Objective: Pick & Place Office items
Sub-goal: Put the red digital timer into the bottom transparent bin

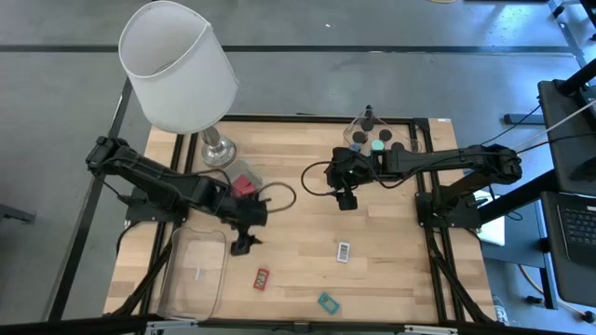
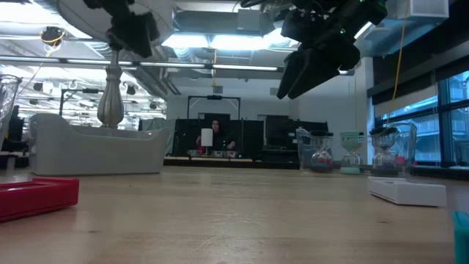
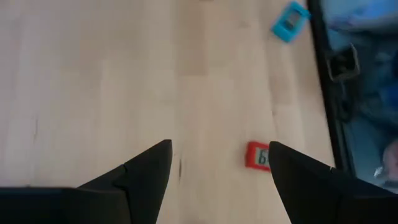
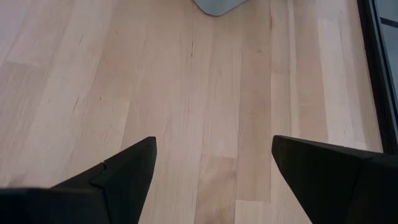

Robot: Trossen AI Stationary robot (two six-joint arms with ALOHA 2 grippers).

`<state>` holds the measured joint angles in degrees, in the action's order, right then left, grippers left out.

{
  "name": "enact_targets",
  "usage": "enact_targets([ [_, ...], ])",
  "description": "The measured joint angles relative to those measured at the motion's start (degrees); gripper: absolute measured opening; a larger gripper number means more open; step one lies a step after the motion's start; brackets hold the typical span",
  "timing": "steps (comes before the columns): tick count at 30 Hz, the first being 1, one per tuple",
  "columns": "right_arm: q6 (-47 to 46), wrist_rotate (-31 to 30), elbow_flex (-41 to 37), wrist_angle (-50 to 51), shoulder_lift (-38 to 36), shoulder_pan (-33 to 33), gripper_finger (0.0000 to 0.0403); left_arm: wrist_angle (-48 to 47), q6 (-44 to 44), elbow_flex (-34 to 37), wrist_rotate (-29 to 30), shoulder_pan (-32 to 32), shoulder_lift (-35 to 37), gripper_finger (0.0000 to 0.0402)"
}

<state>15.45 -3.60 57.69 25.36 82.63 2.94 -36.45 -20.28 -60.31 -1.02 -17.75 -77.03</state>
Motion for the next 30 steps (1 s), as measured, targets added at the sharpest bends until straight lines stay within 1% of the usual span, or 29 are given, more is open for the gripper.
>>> enact_targets([
  [2, 0.29, 0.0, 0.0, 0.0, 0.0, 0.02, 0.0322, 2.06, 3.57, 0.02, 0.57, -1.5, -0.3, 0.0263],
  [5, 1.14, 0.0, 0.0, -0.02, 0.0, 0.0, 0.0322, 4.18, 7.33, 0.03, 4.25, -2.88, -0.99, 0.0262],
  [7, 1.75, 0.01, 0.0, -0.04, 0.0, 0.02, 0.0322, 7.13, 7.53, 0.0, 6.63, -3.16, -1.87, 0.0262],
  [9, 1.87, 0.02, 0.0, -0.3, 0.0, 0.0, 0.0322, 7.5, 5.47, 0.07, 8.77, -3.25, -2.34, 0.0263],
  [11, 1.62, 0.0, 0.0, -0.49, 0.0, 0.0, 0.0322, 10.16, 1.52, -0.02, 9.05, -2.97, -3.22, 0.0262],
  [12, 1.45, 0.02, 0.0, -0.59, 0.0, 0.02, 0.0322, 9.7, -1.33, -0.02, 8.92, -2.83, -3.41, 0.0262],
  [16, 0.3, 0.04, 0.0, -0.93, 0.0, 0.0, 0.0322, 8.63, -16.76, 0.0, 6.44, -2.08, -4.57, 0.0262],
  [18, 0.14, 0.04, 0.0, -0.88, 0.0, 0.02, 0.0322, 8.32, -22.69, 0.0, 4.77, -1.94, -5.64, 0.0262],
  [22, -0.17, 0.4, 0.0, -0.96, 0.0, 0.02, 0.0322, 8.47, -32.35, 0.0, 3.9, -2.63, -9.6, 0.0262],
  [26, -2.94, 1.73, 0.0, -1.38, 0.0, 0.0, 0.0322, 8.35, -43.22, 0.0, 2.29, -3.16, -14.63, 0.0262],
  [28, -4.4, 1.73, 0.0, -1.36, 0.0, 0.0, 0.0322, 8.15, -47.05, 0.01, 0.8, -3.16, -16.96, 0.0262],
  [30, -5.88, 1.7, 0.0, -1.38, 0.0, 0.02, 0.0322, 8.13, -49.08, 0.02, -0.55, -3.5, -18.83, 0.0261],
])
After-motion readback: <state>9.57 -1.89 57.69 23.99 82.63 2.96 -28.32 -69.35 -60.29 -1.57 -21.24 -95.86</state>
